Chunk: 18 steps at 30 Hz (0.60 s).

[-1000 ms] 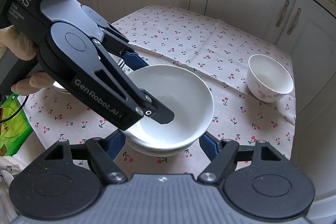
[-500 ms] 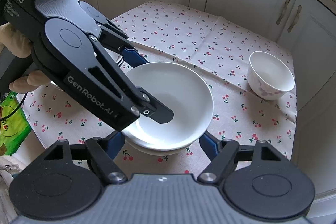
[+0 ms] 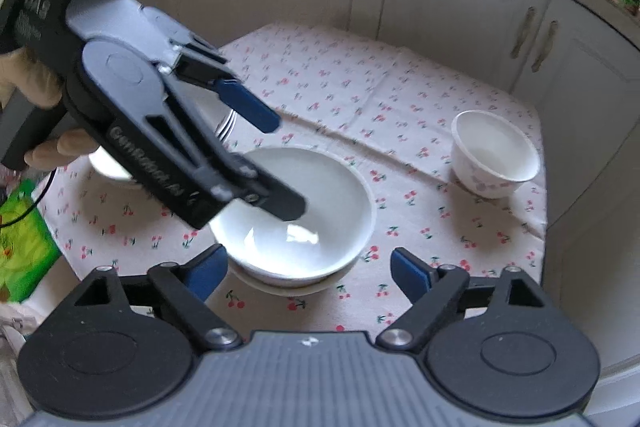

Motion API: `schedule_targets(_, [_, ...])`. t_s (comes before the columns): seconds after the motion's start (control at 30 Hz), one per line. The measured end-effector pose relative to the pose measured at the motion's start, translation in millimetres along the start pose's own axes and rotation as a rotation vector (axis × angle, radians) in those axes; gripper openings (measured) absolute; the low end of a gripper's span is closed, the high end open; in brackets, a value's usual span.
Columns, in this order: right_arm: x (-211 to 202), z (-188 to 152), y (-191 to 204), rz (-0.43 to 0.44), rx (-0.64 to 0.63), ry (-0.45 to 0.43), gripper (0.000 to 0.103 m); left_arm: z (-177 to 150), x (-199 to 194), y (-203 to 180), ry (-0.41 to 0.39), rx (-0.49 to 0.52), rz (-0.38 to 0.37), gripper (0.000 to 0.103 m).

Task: Organize plates and bowls
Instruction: 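Open the left gripper to release the nested bowl, then move the right gripper to the other white bowl and grasp its rim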

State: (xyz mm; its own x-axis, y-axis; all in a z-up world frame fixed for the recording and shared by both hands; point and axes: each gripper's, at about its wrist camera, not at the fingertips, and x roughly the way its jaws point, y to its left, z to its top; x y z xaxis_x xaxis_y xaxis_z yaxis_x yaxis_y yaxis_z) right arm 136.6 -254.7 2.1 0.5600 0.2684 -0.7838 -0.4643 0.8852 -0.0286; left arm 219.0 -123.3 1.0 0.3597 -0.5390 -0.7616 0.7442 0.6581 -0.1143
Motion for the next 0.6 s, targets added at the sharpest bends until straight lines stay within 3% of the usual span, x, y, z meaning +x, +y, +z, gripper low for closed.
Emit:
schedule_targets(0.17, [-1, -2, -14, -0.001, 0.080, -0.037, 0.095, 1, -1, 1, -0.007, 0.011, 0.018, 0.087])
schedule_targets(0.37, [6, -5, -14, -0.015, 0.078, -0.035, 0.095, 7, -5, 2, -0.024, 0.001, 0.023, 0.088])
schedule_targets(0.47, [-3, 1, -23, -0.019, 0.074, -0.066, 0.095, 21, -5, 4, -0.041, 0.008, 0.004, 0.091])
schedule_targets(0.6, [-11, 9, -46, -0.088, 0.070, -0.093, 0.095, 45, -1, 4, -0.107, 0.056, 0.035, 0.095])
